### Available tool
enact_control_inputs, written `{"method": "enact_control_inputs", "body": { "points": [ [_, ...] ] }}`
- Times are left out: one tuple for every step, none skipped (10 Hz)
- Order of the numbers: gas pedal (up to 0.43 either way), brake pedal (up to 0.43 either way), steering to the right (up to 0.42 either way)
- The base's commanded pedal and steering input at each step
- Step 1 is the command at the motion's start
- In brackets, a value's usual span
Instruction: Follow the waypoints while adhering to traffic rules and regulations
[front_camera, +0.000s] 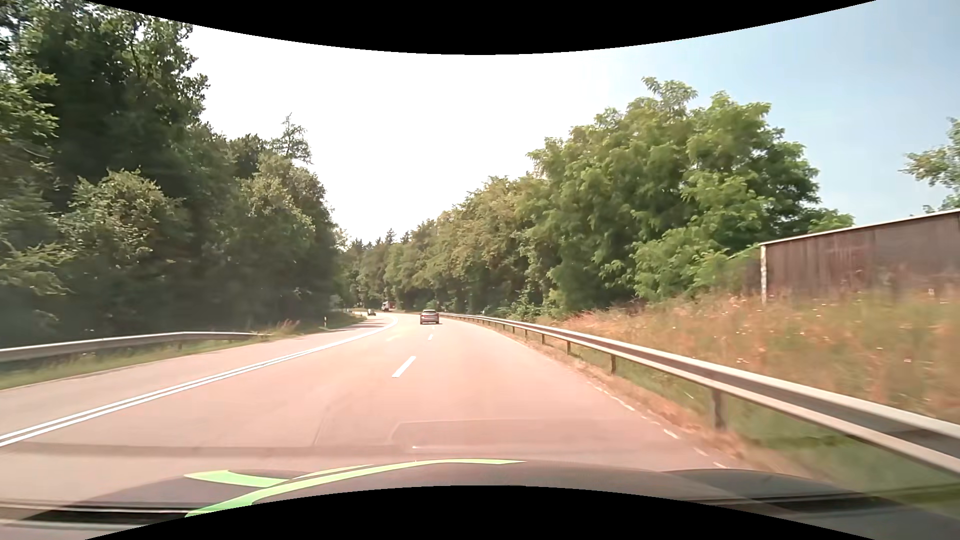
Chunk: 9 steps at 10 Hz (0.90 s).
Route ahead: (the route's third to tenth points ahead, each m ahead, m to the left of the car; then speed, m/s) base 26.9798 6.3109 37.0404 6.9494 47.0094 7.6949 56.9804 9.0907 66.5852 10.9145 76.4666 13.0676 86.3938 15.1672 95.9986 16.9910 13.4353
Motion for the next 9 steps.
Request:
{"method": "enact_control_inputs", "body": {
  "points": [
    [0.157, 0.0, -0.012],
    [0.157, 0.0, -0.012],
    [0.157, 0.0, -0.012],
    [0.157, 0.0, -0.012],
    [0.157, 0.0, -0.012],
    [0.157, 0.0, -0.012],
    [0.157, 0.0, -0.013],
    [0.157, 0.0, -0.014],
    [0.157, 0.0, -0.015]
  ]
}}
